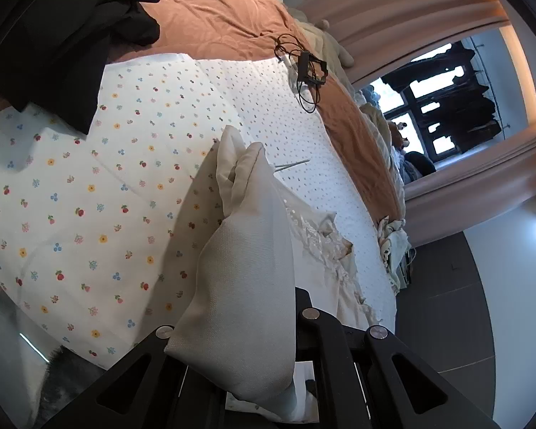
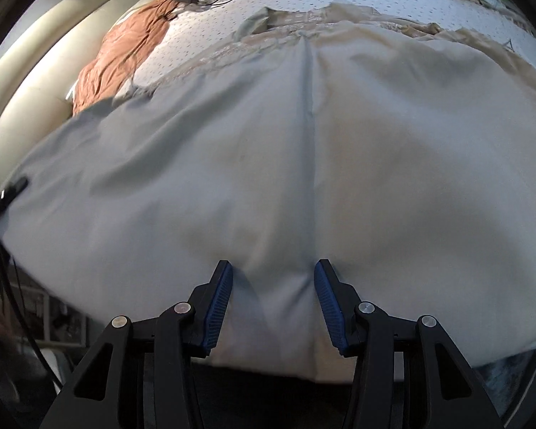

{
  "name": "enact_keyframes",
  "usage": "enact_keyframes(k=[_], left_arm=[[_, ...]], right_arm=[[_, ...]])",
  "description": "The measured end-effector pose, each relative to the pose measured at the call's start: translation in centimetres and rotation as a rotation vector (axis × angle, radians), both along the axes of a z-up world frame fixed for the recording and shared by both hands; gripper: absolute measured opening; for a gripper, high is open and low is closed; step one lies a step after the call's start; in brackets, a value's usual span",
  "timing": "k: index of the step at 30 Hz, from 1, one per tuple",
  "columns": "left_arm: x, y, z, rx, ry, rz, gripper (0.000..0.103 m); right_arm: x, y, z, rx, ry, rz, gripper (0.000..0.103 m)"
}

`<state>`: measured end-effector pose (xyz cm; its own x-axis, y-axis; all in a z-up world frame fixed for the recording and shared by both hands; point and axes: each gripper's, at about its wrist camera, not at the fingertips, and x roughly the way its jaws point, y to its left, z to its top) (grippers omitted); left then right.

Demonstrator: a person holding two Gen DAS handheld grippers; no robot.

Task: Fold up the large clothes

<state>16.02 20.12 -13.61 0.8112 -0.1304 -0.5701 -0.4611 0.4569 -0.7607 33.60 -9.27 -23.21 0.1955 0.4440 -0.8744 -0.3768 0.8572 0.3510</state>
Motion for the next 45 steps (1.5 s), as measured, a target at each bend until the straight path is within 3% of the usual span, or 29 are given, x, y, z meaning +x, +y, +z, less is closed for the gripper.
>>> enact_keyframes(k=[11,29,34,45], left_arm=[[0.3,-0.6,1.4,0.008,-0.022,-0.024,0.004],[3.7,-5.3,8.0,0.087,-0.097,-0.147,0.004],[5.3,-7.8,10.5,0.114,-0.13,-0.201,0.004],[10.2,-15.7,14.0,0.181,-0.142,-0.34,0.004]], right_arm=[[5.6,1.9,0.0,-0.022,0.005,-0.09,0.044],[-1.7,-2.0,0.5,0.072,0.083,-0.048,0.045],[-2.2,-5.6,1.4,0.186,0.138,-0.085,0.044],[-1.5,-16.4,5.3,0.301,0.011,-0.269,0.044]])
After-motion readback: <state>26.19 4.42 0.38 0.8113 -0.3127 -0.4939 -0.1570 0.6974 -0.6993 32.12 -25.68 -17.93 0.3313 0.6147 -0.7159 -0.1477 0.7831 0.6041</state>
